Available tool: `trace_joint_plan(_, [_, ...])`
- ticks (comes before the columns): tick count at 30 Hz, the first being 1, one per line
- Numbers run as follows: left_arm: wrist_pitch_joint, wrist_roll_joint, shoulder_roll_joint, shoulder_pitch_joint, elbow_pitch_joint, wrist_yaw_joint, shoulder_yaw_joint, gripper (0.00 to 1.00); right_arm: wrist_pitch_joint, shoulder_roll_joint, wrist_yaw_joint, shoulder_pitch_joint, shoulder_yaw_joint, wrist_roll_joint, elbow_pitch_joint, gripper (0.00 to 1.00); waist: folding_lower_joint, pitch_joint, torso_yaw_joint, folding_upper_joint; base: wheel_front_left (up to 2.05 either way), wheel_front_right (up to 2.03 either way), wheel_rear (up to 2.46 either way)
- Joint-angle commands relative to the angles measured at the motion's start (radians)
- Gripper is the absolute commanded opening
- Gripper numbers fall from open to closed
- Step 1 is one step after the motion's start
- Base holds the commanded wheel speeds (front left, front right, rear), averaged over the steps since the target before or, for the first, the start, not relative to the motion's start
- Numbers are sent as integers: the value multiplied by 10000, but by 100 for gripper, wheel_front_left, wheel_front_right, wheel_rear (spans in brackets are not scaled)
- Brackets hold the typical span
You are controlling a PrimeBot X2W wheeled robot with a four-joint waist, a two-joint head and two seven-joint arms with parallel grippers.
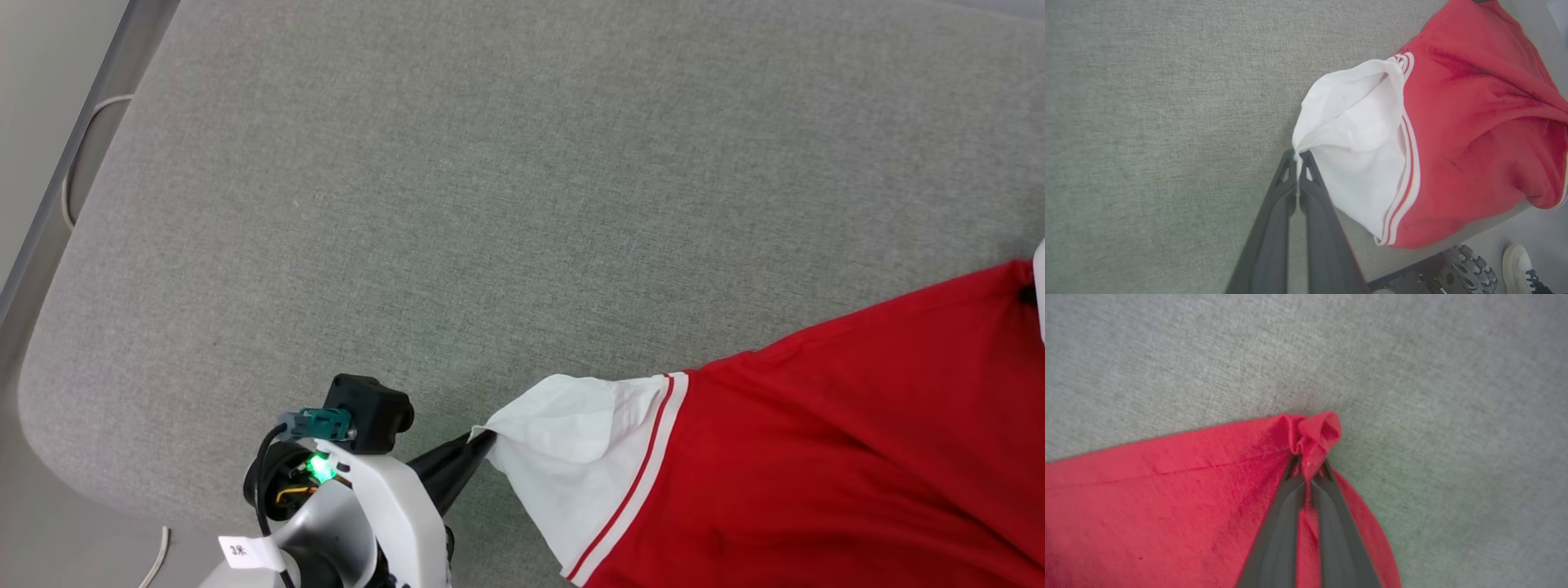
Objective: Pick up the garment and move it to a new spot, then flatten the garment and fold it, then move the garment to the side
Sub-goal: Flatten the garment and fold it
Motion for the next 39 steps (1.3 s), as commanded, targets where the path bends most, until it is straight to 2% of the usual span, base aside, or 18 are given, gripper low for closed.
trace_joint_plan(1, [-53,-32,8,-86,29,3,46,0,120,104,-8,550,133,12,372,0,0,-114,-89,0,0,0,0])
trace_joint_plan(11, [-406,188,360,54,193,293,523,0,-1759,-32,-9,-30,211,370,406,0,0,-1323,-908,0,0,0,0])
trace_joint_plan(18, [-913,564,694,-126,-14,745,1202,0,-3207,-417,-11,85,370,951,147,0,0,-2435,-1743,0,0,0,0])
trace_joint_plan(25, [-1505,920,1001,-383,-614,1149,1984,0,-4445,-704,-12,382,200,1548,-616,0,0,-3222,-2388,0,0,0,0])
trace_joint_plan(39, [-2677,1554,1514,-1697,-1649,1742,3634,0,-5505,-223,-14,883,-938,1615,-3196,0,0,-3926,-3413,0,0,0,0])
